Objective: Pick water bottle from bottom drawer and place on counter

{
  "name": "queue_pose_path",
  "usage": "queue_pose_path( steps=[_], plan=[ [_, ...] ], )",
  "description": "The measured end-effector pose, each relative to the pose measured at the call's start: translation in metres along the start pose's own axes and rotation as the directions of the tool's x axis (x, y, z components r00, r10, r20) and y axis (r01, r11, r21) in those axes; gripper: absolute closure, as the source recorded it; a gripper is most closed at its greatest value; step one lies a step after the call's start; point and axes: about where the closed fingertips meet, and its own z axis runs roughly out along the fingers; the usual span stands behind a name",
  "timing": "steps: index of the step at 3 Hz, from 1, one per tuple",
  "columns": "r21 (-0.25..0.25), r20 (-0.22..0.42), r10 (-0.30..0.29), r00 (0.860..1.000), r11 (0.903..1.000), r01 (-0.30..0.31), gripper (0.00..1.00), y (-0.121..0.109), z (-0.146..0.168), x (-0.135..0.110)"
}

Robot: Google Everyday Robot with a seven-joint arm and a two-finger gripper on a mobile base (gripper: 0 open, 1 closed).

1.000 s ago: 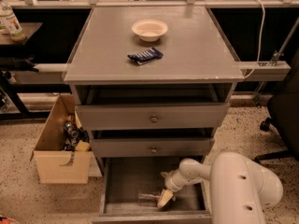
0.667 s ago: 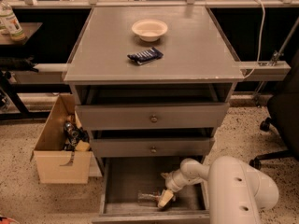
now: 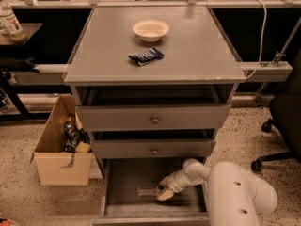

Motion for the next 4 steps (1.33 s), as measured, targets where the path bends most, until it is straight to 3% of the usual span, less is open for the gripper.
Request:
queue_pose_path(
  steps=[2,3,4],
  plan=[
    [-0.009,0.02,0.001,1.0,1.0,-0.001,0.88,0.002,-0.003,-0.001],
    [0.008,0.071,-0.044,0.996,0.999,0.044,1.0,0.01,-0.024,-0.015],
    [0.062,0.122,-0.128,0.984,0.9907,0.121,1.0,0.022,-0.058,-0.036]
  ],
)
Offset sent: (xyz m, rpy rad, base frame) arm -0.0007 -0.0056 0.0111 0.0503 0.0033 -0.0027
